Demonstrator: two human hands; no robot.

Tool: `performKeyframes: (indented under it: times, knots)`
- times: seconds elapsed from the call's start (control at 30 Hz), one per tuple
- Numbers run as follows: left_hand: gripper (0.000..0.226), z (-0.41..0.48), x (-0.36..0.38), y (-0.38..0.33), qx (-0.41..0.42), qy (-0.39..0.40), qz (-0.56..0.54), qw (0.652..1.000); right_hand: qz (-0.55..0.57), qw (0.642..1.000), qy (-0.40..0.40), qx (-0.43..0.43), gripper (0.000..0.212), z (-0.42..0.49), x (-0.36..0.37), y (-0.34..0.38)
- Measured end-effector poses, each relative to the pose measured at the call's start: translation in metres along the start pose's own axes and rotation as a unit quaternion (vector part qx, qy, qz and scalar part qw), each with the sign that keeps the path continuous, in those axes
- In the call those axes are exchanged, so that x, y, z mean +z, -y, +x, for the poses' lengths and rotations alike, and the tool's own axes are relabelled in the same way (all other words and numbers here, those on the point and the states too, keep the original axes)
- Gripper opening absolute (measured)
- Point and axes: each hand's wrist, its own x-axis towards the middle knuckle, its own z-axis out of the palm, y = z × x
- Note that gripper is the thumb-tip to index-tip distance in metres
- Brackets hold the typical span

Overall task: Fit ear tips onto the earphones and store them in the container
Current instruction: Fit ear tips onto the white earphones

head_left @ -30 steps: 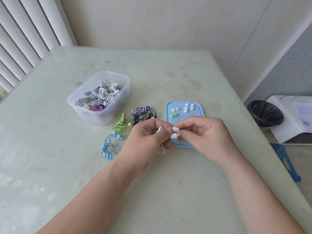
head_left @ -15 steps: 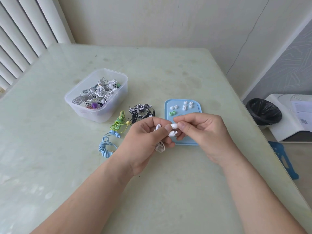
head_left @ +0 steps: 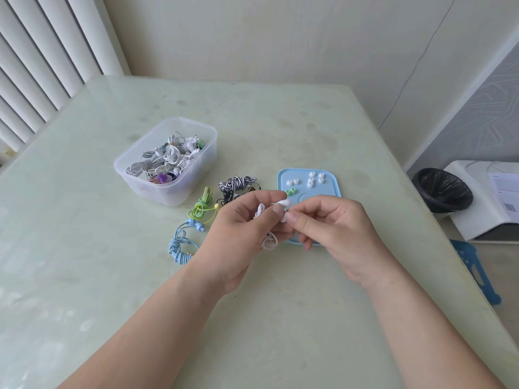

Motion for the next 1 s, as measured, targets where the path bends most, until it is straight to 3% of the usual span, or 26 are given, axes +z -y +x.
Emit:
performKeyframes:
  times: [0.3, 0.47, 0.53, 0.67, 0.77, 1.0]
  knots:
    - [0.027, -0.001, -0.001, 0.000, 0.036, 0.017, 0.066, 0.997, -0.014, 0.998, -0.046, 0.039, 0.019, 0.001, 0.000, 0.000]
    - [0.008, -0.005, 0.003, 0.000, 0.049, 0.006, 0.148, 0.988, -0.053, 0.996, -0.058, 0.042, 0.030, -0.001, 0.003, 0.004]
    - [0.006, -0.004, 0.003, -0.001, 0.047, -0.010, 0.136, 0.990, -0.087, 0.991, -0.100, 0.037, 0.035, 0.007, -0.001, 0.006]
    - [0.010, 0.000, 0.002, 0.002, 0.040, -0.036, 0.086, 0.995, -0.236, 0.953, -0.188, -0.016, 0.015, 0.042, -0.017, 0.006]
    - [0.006, 0.001, -0.001, 0.003, 0.031, -0.034, 0.049, 0.998, -0.354, 0.916, -0.185, -0.021, 0.014, 0.065, -0.027, -0.001]
    - [0.006, 0.001, 0.001, -0.001, 0.014, -0.037, -0.006, 0.999, -0.428, 0.890, -0.158, 0.010, 0.015, 0.081, -0.029, -0.004]
